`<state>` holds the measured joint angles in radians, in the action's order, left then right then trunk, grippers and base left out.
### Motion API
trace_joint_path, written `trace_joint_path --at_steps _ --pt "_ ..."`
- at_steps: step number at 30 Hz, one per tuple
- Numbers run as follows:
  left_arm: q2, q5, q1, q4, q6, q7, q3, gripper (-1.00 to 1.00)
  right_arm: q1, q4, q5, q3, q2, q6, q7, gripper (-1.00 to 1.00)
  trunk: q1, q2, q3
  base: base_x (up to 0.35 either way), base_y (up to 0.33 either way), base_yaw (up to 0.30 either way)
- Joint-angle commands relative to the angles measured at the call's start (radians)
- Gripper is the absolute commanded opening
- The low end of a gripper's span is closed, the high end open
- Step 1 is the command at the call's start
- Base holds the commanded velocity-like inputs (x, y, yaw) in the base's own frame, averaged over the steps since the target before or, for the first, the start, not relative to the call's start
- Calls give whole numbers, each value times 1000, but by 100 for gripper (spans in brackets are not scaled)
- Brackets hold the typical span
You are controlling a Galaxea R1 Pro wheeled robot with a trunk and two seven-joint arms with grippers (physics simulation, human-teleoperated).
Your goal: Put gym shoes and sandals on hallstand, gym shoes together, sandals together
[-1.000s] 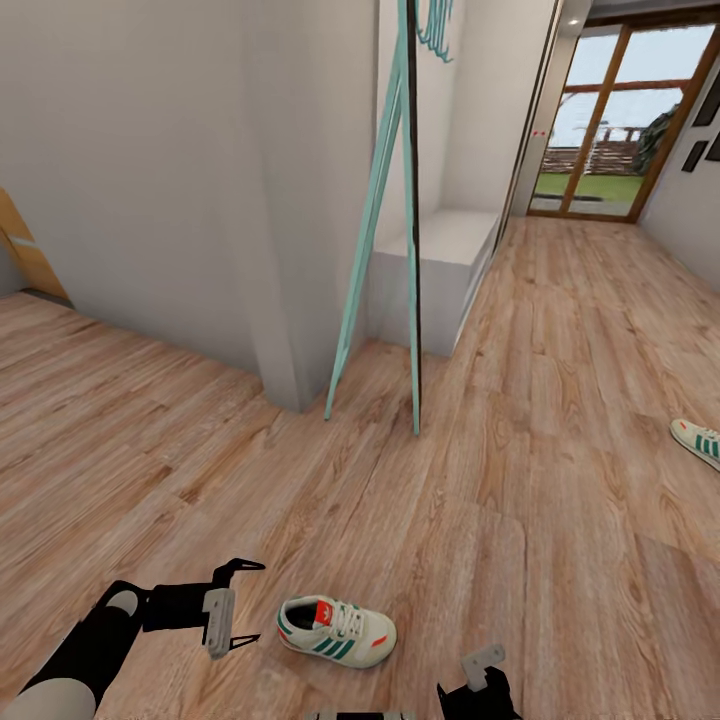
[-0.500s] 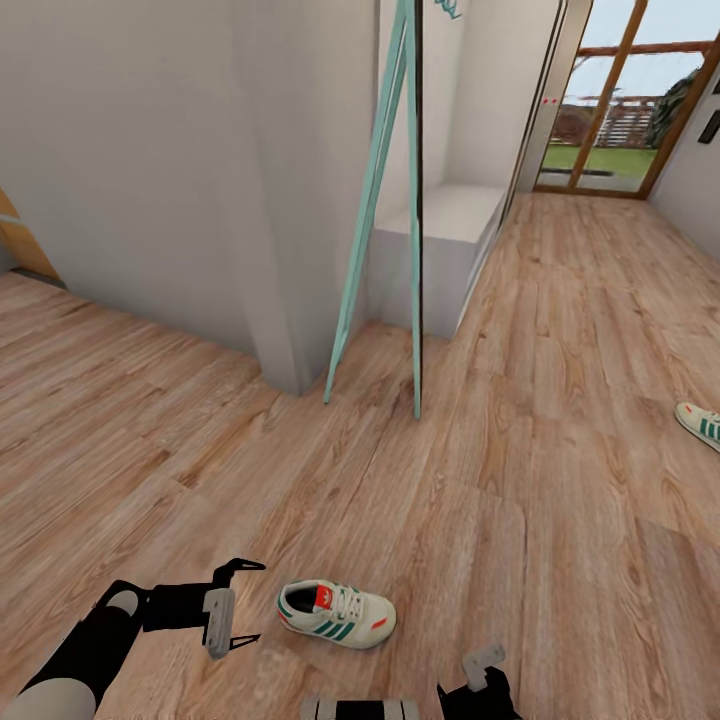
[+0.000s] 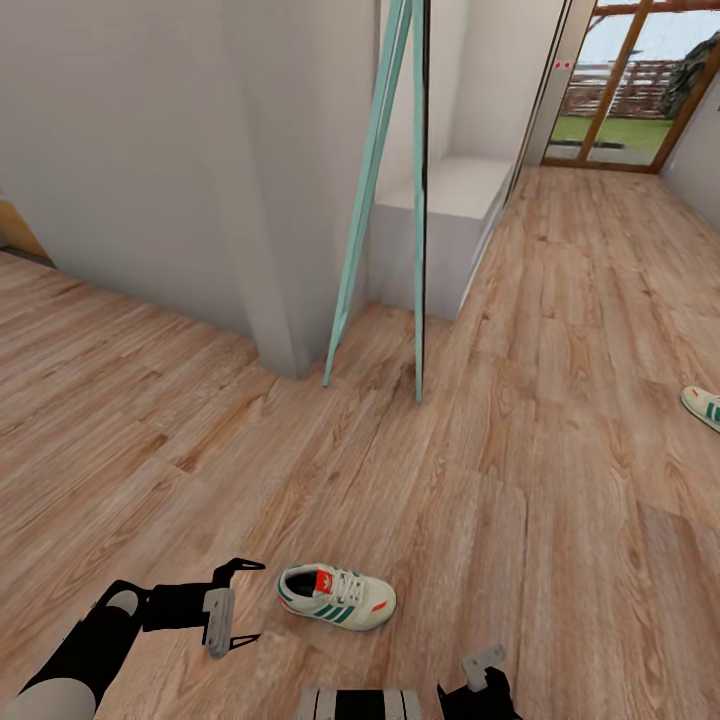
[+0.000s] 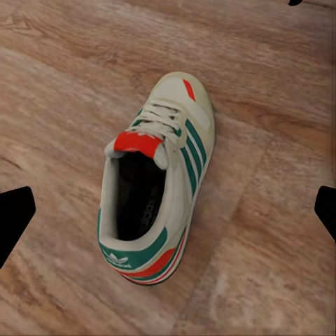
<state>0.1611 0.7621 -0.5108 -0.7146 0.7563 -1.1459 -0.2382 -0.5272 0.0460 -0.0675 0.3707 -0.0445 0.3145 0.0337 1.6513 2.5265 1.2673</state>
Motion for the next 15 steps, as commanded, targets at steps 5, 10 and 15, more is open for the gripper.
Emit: trace_joint_path --at_steps 5,10,15 --pt "0 -1 0 -1 0 0 0 100 1 0 0 0 0 0 0 100 2 1 19 0 0 0" --pt "0 -1 0 -2 0 0 -1 100 1 0 0 0 0 0 0 100 2 1 19 0 0 0" --pt "0 -2 0 0 0 2 -3 100 1 0 0 0 0 0 0 100 2 1 19 1 1 0"
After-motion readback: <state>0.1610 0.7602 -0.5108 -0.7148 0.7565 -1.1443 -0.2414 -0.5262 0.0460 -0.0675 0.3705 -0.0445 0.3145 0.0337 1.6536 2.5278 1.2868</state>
